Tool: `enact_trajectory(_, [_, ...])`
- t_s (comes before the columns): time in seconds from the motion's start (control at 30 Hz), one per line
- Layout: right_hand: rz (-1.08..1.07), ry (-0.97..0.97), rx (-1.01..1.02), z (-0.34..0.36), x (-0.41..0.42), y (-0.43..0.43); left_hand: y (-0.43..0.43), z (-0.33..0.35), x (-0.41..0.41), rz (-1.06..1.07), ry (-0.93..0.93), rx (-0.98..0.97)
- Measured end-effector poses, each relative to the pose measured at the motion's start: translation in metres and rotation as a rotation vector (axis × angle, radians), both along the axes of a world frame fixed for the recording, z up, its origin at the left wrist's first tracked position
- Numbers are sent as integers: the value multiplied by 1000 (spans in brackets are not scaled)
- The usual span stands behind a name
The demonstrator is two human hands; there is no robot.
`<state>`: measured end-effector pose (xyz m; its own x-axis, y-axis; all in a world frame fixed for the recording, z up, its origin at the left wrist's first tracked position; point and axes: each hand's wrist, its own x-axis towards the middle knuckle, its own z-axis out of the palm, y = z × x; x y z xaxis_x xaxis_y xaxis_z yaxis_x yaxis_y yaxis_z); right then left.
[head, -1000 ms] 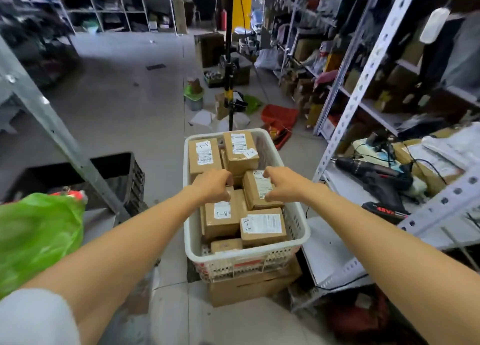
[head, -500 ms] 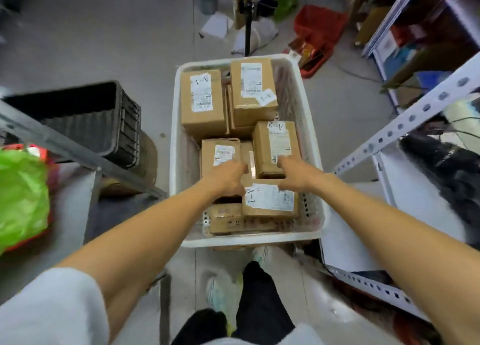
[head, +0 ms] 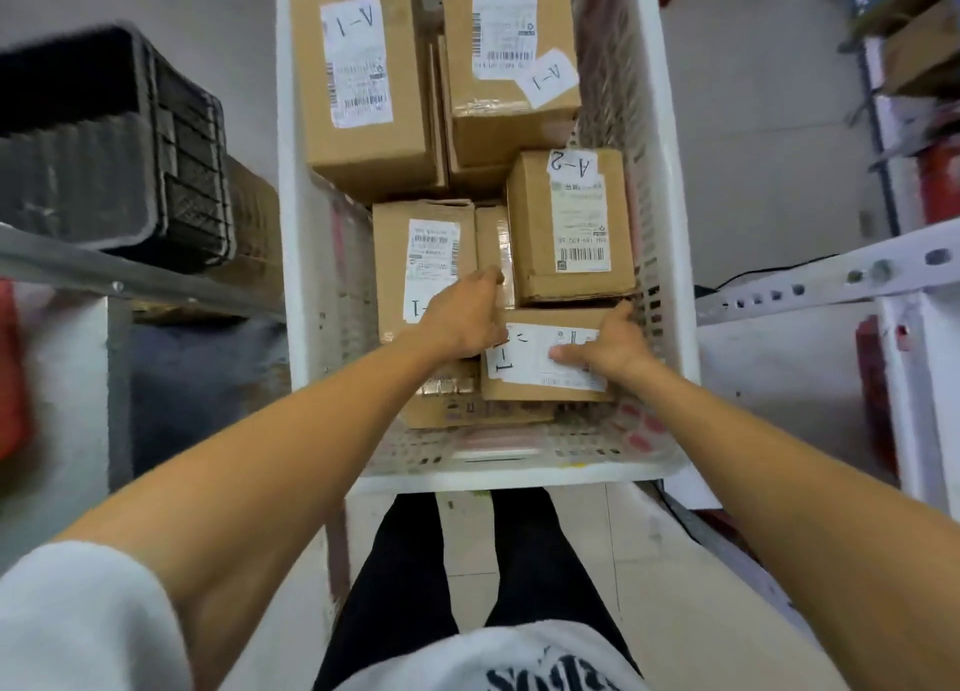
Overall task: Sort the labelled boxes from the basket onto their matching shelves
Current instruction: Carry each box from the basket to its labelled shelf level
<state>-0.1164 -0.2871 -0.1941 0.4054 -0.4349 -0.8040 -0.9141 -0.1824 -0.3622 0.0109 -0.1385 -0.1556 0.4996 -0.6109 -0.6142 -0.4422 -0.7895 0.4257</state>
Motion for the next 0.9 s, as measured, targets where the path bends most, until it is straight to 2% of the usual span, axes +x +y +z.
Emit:
enact_trajectory(0.13, [-379, -104, 38, -17, -7, 8, 4, -2, 16, 18, 34, -58])
enact_trajectory(0.27, [-442, -110, 33, -23, -7, 9, 8, -3, 24, -32, 41, -64])
enact_trajectory(0.53, [-231, -143, -199, 11, -7, 25, 15, 13, 33, -111, 48, -71])
enact_trajectory(0.73, [194, -111, -359, 75, -7, 27, 12, 63, 59, -167, 42, -101])
enact_trajectory(0.9, [395, -215, -387, 158, 28, 5, -8, 134, 76, -279, 84, -76])
